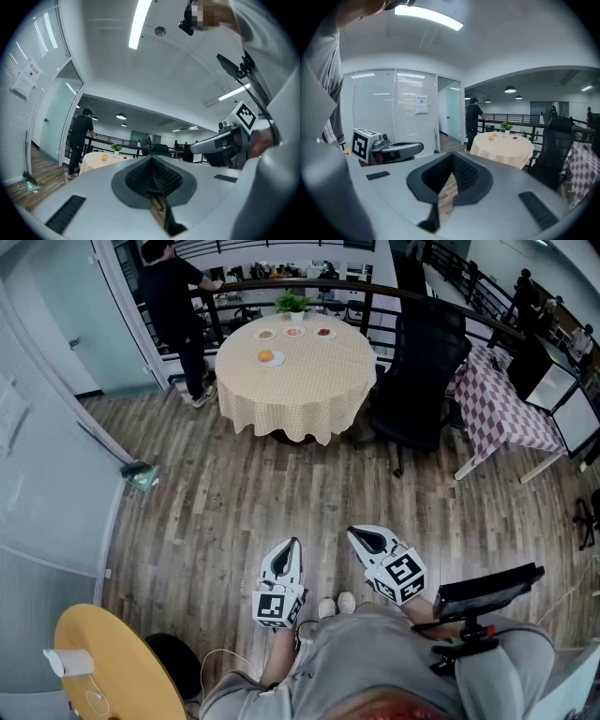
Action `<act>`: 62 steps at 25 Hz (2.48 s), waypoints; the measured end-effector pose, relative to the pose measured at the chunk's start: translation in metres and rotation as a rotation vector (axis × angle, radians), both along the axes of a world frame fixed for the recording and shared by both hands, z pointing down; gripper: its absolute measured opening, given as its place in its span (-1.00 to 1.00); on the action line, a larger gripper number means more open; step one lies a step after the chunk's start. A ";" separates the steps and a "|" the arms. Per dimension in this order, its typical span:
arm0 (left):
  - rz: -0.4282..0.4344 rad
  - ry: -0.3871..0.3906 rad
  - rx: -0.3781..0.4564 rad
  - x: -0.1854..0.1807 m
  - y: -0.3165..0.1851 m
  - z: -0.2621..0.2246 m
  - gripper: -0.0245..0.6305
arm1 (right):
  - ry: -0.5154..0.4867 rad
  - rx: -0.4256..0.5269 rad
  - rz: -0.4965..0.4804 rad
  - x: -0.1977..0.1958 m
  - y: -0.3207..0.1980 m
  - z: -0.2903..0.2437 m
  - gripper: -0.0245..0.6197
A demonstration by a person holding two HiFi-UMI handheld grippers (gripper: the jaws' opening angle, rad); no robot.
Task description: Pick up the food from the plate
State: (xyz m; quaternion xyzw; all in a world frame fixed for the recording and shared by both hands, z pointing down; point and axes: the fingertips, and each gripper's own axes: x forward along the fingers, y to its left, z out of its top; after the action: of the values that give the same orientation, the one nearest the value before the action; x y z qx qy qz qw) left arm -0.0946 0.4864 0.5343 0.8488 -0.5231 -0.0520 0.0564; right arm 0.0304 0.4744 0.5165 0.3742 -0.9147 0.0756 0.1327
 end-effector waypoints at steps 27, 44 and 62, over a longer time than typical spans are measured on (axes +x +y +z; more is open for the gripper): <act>-0.038 -0.018 -0.014 0.138 0.032 -0.037 -0.90 | -0.052 0.048 -0.031 0.122 -0.010 0.027 -0.88; 0.034 -0.067 0.001 0.181 -0.019 -0.030 -0.89 | -0.103 -0.017 -0.016 0.146 -0.046 0.046 -0.88; 0.116 -0.039 -0.014 0.136 -0.134 -0.004 -0.89 | -0.058 0.012 0.001 0.096 -0.147 0.047 -0.88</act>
State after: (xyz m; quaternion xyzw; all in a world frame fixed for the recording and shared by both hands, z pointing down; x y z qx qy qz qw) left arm 0.0413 0.3527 0.5300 0.8782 -0.4742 -0.0287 0.0551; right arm 0.1262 0.3278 0.5631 0.3731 -0.9184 0.0810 0.1036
